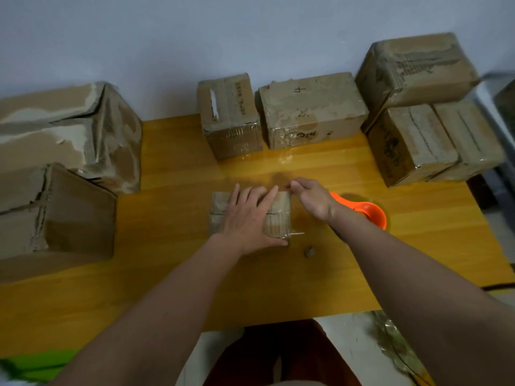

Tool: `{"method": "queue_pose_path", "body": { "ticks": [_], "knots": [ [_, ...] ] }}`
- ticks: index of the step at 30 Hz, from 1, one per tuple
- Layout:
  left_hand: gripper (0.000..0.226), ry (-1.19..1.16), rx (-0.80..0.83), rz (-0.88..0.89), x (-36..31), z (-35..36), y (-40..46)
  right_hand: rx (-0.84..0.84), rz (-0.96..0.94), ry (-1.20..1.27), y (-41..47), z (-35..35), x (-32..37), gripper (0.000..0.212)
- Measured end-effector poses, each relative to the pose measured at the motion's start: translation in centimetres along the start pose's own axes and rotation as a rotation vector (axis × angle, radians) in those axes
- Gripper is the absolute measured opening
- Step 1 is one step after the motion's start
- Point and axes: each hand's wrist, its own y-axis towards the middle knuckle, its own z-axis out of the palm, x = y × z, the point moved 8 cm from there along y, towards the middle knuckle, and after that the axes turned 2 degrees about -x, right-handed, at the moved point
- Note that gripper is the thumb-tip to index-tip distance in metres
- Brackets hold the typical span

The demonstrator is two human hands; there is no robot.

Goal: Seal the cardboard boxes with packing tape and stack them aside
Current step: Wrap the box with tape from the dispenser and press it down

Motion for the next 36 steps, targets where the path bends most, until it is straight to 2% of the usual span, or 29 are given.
{"method": "queue_pose_path", "body": {
  "ticks": [2, 3, 5, 6, 7, 9, 11, 15, 19, 23, 25, 28, 30, 33, 36],
  "knots": [
    [0.121, -0.017, -0.026, -0.037, 0.1, -0.2, -0.1, 0.050, 0.053, -0.093, 0.1, -0.2, 0.0, 0.044],
    [0.121, -0.024, -0.037, -0.066, 0.1, -0.4, -0.2, 0.011, 0.037, -0.207, -0.1, -0.8, 0.4, 0.046],
    [0.121, -0.027, -0.052, -0.125, 0.0, -0.5, -0.3, -0.250, -0.101, -0.332, -1.2, -2.8, 2.0, 0.043],
    [0.121, -0.028, -0.062, -0.150, -0.1, -0.4, -0.5, -0.369, -0.199, -0.292, -2.5, -3.3, 3.2, 0.041],
    [0.122, -0.033, -0.070, -0.166, -0.3, -0.3, -0.6, -0.415, -0.293, -0.232, -3.8, -2.9, 4.1, 0.040],
    [0.122, -0.065, -0.069, -0.171, -0.5, 0.1, -0.8, -0.298, -0.396, -0.188, -5.5, 0.4, 4.7, 0.043],
    [0.122, -0.091, -0.019, -0.140, -0.5, 0.7, -1.0, -0.153, -0.373, -0.212, -5.9, 3.9, 3.6, 0.052],
    [0.127, -0.031, 0.039, -0.086, -0.2, 1.1, -1.2, -0.135, -0.305, -0.173, -5.5, 5.5, 1.7, 0.061],
    [0.127, 0.005, 0.031, -0.109, -0.3, 1.3, -1.2, -0.047, -0.156, 0.096, -4.7, 5.2, 0.7, 0.064],
    [0.129, -0.009, 0.038, -0.114, -0.3, 1.4, -1.1, 0.032, 0.063, 0.231, -4.3, 4.9, -1.9, 0.063],
    [0.129, -0.017, 0.036, -0.115, -0.3, 1.3, -1.2, -0.022, 0.098, 0.255, -4.7, 4.3, -2.6, 0.060],
    [0.128, -0.006, 0.038, -0.109, -0.3, 1.2, -1.2, -0.243, -0.077, 0.242, -5.4, 2.4, -1.0, 0.047],
    [0.127, -0.005, 0.036, -0.108, -0.2, 1.3, -1.2, -0.232, -0.124, 0.217, -5.2, 2.7, -0.4, 0.043],
    [0.128, -0.017, 0.027, -0.103, -0.3, 1.3, -1.2, -0.154, -0.057, 0.134, -4.0, 2.9, -1.2, 0.046],
    [0.127, -0.012, 0.016, -0.099, -0.3, 1.2, -1.2, -0.323, -0.203, 0.077, -4.1, 1.4, 0.0, 0.043]
  ]
}}
